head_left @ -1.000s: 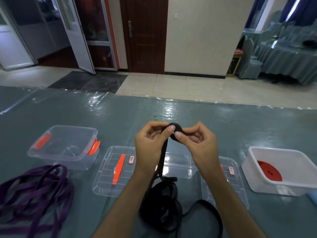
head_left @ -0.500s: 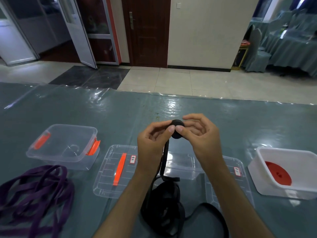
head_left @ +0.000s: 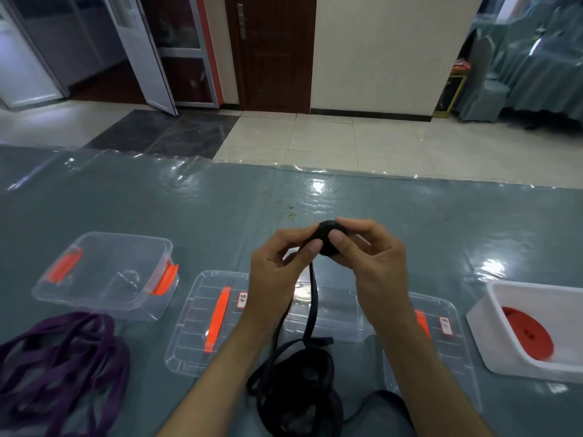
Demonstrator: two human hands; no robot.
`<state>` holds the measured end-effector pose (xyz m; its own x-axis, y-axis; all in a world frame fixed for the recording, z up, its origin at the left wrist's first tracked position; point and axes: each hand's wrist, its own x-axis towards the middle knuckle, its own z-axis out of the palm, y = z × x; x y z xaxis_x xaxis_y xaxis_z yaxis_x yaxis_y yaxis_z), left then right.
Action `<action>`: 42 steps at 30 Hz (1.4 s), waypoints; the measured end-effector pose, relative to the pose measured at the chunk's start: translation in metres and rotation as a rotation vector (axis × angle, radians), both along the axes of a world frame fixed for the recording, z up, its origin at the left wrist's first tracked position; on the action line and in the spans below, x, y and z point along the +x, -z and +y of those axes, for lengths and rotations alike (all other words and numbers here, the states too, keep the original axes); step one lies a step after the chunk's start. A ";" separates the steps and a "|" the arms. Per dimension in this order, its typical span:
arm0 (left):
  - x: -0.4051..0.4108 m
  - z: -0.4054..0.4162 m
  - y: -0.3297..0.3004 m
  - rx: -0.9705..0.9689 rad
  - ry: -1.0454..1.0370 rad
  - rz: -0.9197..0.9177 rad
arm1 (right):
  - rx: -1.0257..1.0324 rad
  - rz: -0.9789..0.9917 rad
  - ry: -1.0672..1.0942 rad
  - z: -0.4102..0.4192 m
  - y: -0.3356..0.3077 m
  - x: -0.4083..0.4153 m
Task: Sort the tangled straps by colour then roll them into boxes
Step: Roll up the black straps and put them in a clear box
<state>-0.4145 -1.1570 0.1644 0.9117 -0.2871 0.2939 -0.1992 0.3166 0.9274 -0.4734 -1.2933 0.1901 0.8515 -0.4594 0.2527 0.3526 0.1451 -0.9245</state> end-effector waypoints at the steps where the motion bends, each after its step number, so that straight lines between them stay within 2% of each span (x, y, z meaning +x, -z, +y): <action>1: 0.002 0.001 -0.001 0.006 0.026 0.003 | 0.026 -0.010 0.021 0.002 0.002 0.002; 10: -0.009 -0.004 -0.010 -0.076 -0.083 0.104 | -0.132 0.089 -0.033 -0.013 0.000 -0.009; 13: -0.024 -0.011 -0.009 -0.102 -0.020 0.107 | -0.142 0.042 0.032 -0.014 -0.006 -0.018; 18: -0.046 -0.015 -0.020 0.002 -0.124 -0.010 | -0.212 0.112 0.020 -0.022 -0.012 -0.042; 21: -0.066 -0.019 -0.022 -0.024 -0.133 0.036 | -0.306 0.093 0.070 -0.025 -0.023 -0.053; 24: -0.079 -0.025 -0.028 -0.033 -0.095 0.067 | -0.251 0.042 0.099 -0.024 -0.024 -0.066; 27: -0.087 -0.031 -0.036 0.020 -0.052 0.001 | -0.235 0.073 0.064 -0.037 -0.021 -0.084; 33: -0.124 -0.073 -0.034 -0.011 -0.125 0.024 | -0.266 0.126 0.000 -0.081 -0.037 -0.119; 38: -0.138 -0.095 -0.050 0.124 -0.092 -0.034 | -0.109 0.112 -0.007 -0.104 -0.033 -0.140; 42: -0.149 -0.110 -0.064 0.209 -0.140 -0.091 | -0.156 0.156 -0.068 -0.128 -0.035 -0.152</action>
